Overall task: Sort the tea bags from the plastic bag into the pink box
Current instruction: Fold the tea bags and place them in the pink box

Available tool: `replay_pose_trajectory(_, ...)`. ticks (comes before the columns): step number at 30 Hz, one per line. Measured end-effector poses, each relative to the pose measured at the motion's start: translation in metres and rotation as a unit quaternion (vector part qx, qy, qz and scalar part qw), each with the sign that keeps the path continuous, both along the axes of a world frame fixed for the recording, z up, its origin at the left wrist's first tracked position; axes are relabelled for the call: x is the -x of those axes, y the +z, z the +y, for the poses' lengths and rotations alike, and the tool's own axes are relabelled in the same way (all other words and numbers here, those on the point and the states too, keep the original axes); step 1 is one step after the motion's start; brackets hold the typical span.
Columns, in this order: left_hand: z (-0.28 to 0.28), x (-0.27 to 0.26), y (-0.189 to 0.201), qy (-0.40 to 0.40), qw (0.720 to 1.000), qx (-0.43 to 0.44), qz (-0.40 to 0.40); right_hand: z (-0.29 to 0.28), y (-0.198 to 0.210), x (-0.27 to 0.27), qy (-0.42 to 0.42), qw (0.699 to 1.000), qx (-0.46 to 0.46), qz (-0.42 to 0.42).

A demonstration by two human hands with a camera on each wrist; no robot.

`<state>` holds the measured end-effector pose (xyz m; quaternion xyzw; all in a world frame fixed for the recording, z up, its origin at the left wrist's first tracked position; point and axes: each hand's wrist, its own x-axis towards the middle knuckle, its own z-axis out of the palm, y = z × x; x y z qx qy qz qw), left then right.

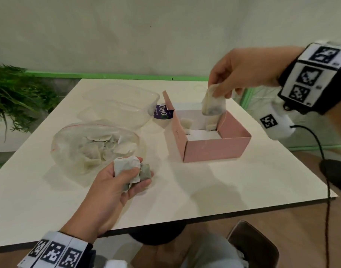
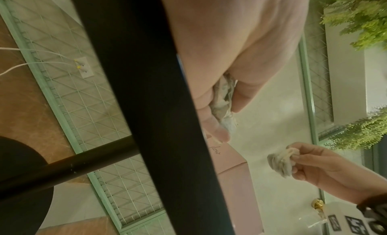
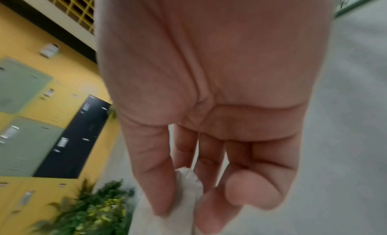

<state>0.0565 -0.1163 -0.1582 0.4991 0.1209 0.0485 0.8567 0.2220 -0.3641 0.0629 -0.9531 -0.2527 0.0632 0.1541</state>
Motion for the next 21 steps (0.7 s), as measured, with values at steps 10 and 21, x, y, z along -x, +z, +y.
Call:
replay_pose_trajectory(10,-0.001,-0.003,-0.004,0.015,1.000,0.006,-0.009,-0.008,-0.071,-0.078,-0.049,0.980,0.180,0.075)
replay_pose_trajectory(21,0.000,-0.012,-0.002,0.024,0.999,0.018,0.017,0.007,-0.100,-0.100,-0.040,0.927,0.369,-0.043)
